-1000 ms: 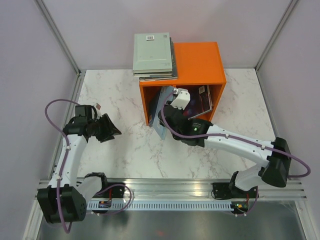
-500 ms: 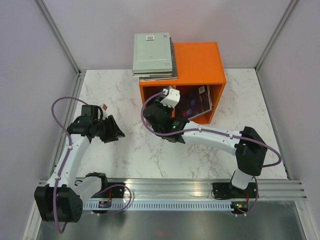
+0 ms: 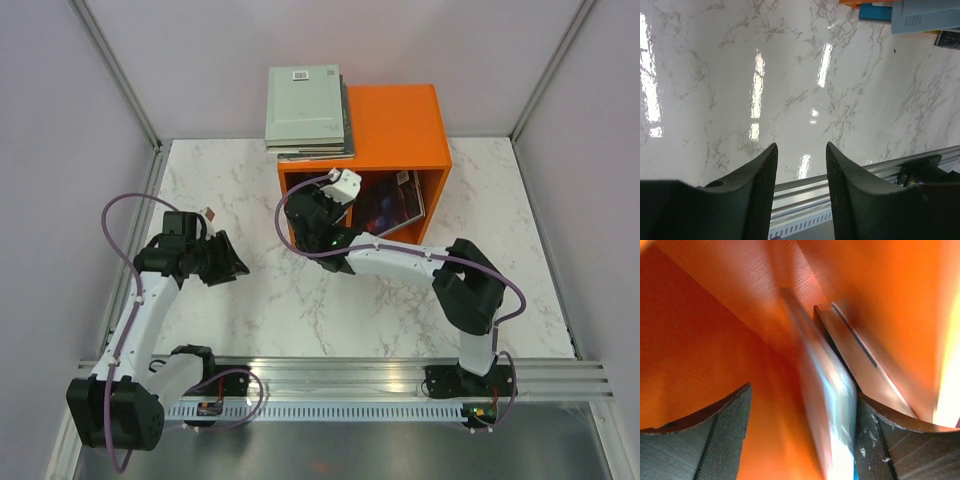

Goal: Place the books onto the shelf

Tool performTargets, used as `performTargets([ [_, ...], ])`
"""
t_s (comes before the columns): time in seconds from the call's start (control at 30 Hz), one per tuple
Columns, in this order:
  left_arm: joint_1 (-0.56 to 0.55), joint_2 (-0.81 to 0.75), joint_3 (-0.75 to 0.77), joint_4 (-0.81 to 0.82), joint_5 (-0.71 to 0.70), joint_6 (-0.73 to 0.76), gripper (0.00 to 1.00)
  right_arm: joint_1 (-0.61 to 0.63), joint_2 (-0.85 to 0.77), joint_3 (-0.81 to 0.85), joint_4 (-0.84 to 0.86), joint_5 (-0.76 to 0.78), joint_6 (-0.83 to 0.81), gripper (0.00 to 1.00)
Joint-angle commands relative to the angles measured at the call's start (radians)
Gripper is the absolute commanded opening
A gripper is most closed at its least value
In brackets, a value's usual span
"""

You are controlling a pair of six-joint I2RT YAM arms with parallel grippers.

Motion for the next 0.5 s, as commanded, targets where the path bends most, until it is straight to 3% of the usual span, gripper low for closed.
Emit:
performTargets([
  [0.0,-0.006,-0.037,0.005,-0.004,-0.022,-0.022,0.48,-0.013,-0.045,0.003,-0.146,-0.076,0.17,0.79],
  [0.17,-0.006,-0.046,0.004,-0.003,-0.031,-0.029,0.48,-0.007,-0.136,-0.104,-0.254,-0.225,0.313,0.75],
  [0.47,-0.006,-0.063,0.002,0.005,-0.042,-0.038,0.48,0.039,-0.258,-0.194,-0.282,-0.443,0.275,0.7],
])
